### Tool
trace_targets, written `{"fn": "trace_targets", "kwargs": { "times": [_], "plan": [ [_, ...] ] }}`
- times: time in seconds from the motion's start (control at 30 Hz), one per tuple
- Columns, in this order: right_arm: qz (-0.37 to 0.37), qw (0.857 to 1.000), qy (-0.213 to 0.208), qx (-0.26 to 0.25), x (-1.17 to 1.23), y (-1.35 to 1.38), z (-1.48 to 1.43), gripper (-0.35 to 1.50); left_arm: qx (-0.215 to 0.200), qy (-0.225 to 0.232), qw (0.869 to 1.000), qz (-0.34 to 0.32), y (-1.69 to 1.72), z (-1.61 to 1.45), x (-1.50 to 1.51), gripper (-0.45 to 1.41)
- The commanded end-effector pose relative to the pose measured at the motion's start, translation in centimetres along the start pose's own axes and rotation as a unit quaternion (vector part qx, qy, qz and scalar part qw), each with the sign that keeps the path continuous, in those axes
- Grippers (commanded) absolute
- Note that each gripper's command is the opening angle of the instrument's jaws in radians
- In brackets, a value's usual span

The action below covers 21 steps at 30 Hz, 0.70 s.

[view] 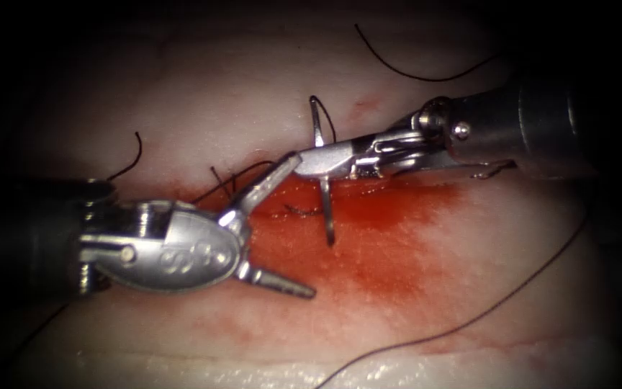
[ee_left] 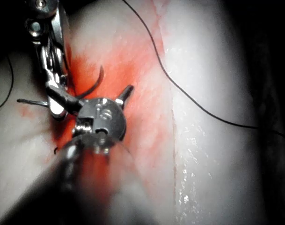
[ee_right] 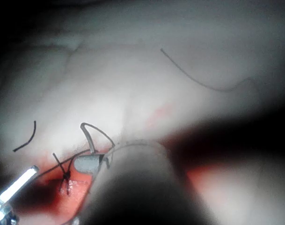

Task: Wound Closure
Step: Insert left end-effector into wound

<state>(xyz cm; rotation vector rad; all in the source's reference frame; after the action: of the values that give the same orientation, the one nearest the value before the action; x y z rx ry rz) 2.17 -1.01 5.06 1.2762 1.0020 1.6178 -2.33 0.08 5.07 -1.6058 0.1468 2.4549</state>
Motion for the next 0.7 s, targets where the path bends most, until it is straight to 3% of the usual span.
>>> {"fn": "trace_targets", "kwargs": {
  "times": [0.03,0.1,0.13,0.17,0.33,0.6,0.7],
  "plan": [
    [0.0,1.0,0.002,0.006,0.01,0.04,0.06,-0.35,-0.003,0.003,1.0,-0.013,0.0,0.03,-0.03,1.13],
    [-0.006,1.0,0.009,0.013,0.03,0.04,0.05,-0.35,-0.007,0.006,0.999,-0.046,-0.02,-0.05,-0.05,1.06],
    [-0.018,1.0,0.016,0.014,0.04,0.05,0.04,-0.35,-0.01,0.007,0.997,-0.073,-0.05,-0.11,-0.07,0.72],
    [-0.03,0.999,0.02,0.015,0.04,0.05,0.04,-0.35,-0.011,0.007,0.996,-0.087,-0.06,-0.14,-0.09,0.22],
    [-0.096,0.994,0.041,0.04,0.09,0.04,0.03,-0.35,-0.049,-0.034,0.986,-0.159,-0.15,-0.25,-0.23,-0.45],
    [-0.163,0.983,0.06,0.058,0.16,0.0,-0.01,-0.35,-0.086,-0.079,0.974,-0.192,-0.26,-0.22,-0.33,-0.45],
    [-0.189,0.978,0.065,0.063,0.14,0.0,-0.02,-0.35,-0.106,-0.117,0.969,-0.188,-0.26,-0.13,-0.38,-0.45]
  ]
}}
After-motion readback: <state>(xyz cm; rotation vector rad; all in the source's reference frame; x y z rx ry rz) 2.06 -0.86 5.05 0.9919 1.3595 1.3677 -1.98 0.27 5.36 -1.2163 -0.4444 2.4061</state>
